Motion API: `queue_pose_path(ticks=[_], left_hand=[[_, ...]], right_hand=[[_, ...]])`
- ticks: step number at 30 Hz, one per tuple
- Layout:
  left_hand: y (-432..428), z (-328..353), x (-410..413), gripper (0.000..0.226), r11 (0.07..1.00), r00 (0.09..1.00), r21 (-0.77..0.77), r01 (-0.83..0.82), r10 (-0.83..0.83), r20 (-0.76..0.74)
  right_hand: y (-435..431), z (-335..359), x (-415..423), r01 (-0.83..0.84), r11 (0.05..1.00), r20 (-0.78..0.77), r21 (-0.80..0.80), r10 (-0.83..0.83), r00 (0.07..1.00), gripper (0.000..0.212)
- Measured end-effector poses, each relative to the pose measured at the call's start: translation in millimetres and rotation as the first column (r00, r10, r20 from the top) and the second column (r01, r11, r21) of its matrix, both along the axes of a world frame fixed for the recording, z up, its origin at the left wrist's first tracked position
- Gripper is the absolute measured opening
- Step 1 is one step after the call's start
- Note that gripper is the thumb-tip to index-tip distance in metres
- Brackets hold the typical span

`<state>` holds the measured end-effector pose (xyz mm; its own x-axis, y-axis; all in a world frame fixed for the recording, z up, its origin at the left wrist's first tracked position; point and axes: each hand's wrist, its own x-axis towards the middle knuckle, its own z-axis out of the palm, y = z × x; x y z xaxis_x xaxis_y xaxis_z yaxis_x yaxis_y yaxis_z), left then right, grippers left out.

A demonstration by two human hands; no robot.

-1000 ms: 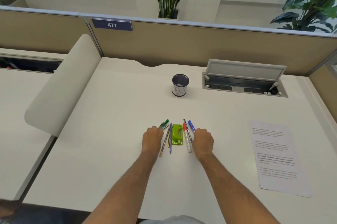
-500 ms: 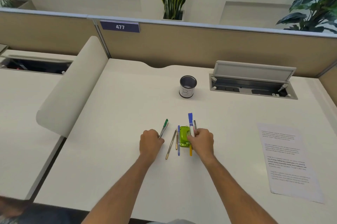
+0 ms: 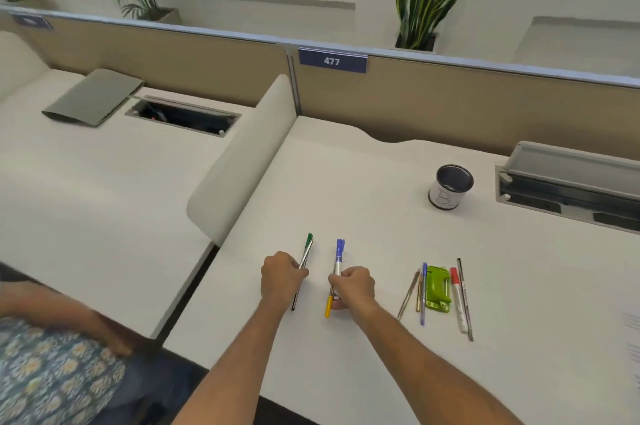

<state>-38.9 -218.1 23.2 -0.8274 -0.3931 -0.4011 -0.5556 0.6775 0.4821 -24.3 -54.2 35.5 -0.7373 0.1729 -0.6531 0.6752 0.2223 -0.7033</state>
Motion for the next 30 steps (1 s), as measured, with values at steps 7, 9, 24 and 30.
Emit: queue_pose_path(ticks=[7, 9, 24, 30], left_hand=[[-24.2, -6.3, -1.4, 0.034, 0.998, 0.999, -0.063, 0.02, -0.022, -0.025], [-22.6, -8.7, -2.2, 0.028, 0.995, 0.998, -0.084, 0.046, -0.049, -0.032], [-22.9, -11.3, 6.5, 0.022, 0.999, 0.989, -0.048, 0.003, -0.01, -0.145], [-21.1, -8.6, 13.2, 0.02, 0.997, 0.985, -0.073, 0.015, -0.027, -0.173]], right_hand=[[-54.3, -17.4, -11.5, -0.149, 0.971, -0.001, 0.187, 0.152, 0.988, 0.02], [-59.8, -25.5, -15.7, -0.154, 0.971, 0.002, 0.182, 0.156, 0.988, 0.02], [-49.1, -30.4, -7.6, -0.194, 0.915, -0.016, 0.353, 0.214, 0.977, 0.038], [-43.9, -27.2, -7.2, -0.313, 0.869, -0.021, 0.383, 0.347, 0.938, 0.046]])
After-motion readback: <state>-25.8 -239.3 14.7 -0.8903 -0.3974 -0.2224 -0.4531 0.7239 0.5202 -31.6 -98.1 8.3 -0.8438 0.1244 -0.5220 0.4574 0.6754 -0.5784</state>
